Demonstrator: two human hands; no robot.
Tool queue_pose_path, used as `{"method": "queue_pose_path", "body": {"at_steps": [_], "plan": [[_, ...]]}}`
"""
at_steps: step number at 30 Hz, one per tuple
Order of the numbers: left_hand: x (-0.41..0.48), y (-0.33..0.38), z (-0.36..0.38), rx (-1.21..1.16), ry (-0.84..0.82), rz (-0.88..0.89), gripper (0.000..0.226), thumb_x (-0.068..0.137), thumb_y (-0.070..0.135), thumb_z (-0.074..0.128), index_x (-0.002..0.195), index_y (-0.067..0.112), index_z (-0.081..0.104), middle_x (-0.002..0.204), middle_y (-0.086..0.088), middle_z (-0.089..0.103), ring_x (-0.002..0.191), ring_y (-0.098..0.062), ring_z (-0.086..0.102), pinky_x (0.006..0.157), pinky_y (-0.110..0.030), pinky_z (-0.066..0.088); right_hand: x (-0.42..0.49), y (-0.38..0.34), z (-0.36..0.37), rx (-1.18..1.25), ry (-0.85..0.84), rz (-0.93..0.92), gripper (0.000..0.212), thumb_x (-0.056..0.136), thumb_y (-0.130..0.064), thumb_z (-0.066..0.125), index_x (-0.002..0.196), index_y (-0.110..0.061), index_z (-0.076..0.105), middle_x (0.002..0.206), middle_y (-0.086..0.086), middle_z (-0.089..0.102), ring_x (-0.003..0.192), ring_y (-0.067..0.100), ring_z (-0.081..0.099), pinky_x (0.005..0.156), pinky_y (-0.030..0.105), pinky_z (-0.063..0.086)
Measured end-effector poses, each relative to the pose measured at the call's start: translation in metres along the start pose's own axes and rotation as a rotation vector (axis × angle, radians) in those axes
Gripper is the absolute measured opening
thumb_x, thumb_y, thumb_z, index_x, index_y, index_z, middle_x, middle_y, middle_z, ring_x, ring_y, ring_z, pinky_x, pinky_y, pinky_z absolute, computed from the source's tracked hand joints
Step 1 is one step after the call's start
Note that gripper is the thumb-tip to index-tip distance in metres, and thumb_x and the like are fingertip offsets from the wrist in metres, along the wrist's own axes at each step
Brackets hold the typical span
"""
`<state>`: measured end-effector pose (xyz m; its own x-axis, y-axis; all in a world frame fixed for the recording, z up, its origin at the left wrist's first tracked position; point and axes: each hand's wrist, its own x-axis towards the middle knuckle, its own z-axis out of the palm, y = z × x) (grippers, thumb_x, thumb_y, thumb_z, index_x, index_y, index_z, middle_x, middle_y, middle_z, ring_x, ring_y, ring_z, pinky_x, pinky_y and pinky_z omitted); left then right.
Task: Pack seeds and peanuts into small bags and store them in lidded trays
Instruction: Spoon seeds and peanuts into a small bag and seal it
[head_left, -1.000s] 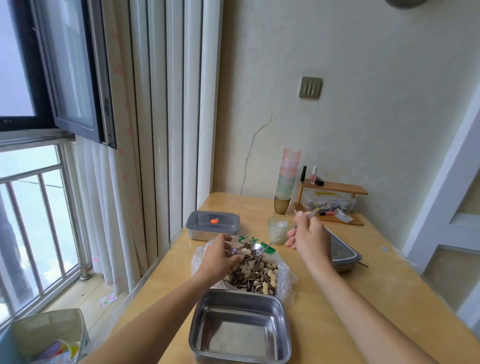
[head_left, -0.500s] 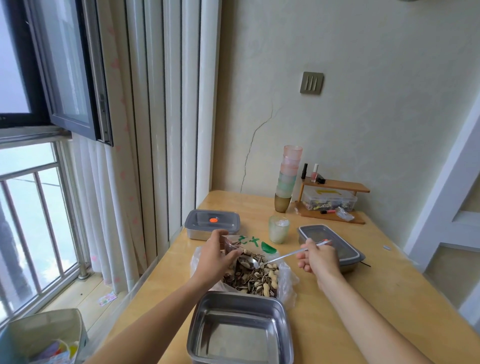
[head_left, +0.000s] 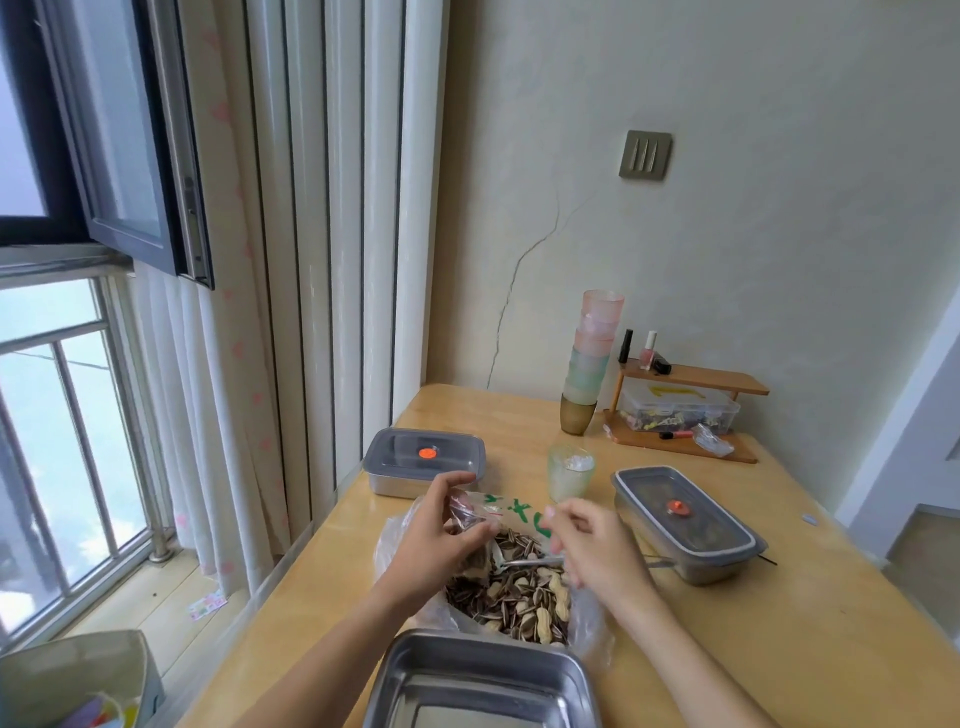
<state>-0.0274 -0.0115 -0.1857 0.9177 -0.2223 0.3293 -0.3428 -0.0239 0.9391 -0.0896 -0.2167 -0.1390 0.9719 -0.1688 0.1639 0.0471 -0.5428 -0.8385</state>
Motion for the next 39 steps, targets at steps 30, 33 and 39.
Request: {"method": "queue_pose_path", "body": {"at_steps": [30, 33, 39], "plan": [[-0.004, -0.003, -0.009, -0.033, -0.178, -0.011, 0.074, 0.08, 0.017, 0.089, 0.142, 0.025, 0.049, 0.114, -0.004, 0.07, 0.108, -0.023, 0.07, 0.102, -0.043, 0.055, 0.009, -0.002, 0.021, -0.052, -0.061, -0.388, 0.016, 0.097, -0.013, 0.068, 0.084, -0.022, 0.065, 0.074, -0.003, 0.068, 0.068, 0.011, 0.066, 0.064, 0.029, 0.055], [-0.004, -0.006, -0.008, -0.008, -0.179, -0.011, 0.069, 0.08, 0.021, 0.089, 0.139, 0.026, 0.053, 0.109, 0.0, 0.07, 0.106, -0.023, 0.07, 0.1, -0.043, 0.056, 0.009, -0.001, 0.024, -0.183, 0.074, -0.415, 0.018, 0.096, -0.014, 0.067, 0.082, -0.025, 0.062, 0.078, -0.012, 0.064, 0.072, 0.012, 0.063, 0.062, 0.021, 0.048], [-0.002, 0.0, -0.009, -0.107, -0.168, -0.037, 0.023, 0.088, 0.007, 0.078, 0.104, -0.001, 0.064, 0.103, -0.012, 0.071, 0.093, -0.029, 0.07, 0.081, -0.042, 0.059, 0.008, -0.001, 0.024, 0.098, -0.037, -0.281, 0.014, 0.1, -0.017, 0.067, 0.086, -0.02, 0.066, 0.066, 0.005, 0.069, 0.058, 0.008, 0.064, 0.059, 0.024, 0.05]]}}
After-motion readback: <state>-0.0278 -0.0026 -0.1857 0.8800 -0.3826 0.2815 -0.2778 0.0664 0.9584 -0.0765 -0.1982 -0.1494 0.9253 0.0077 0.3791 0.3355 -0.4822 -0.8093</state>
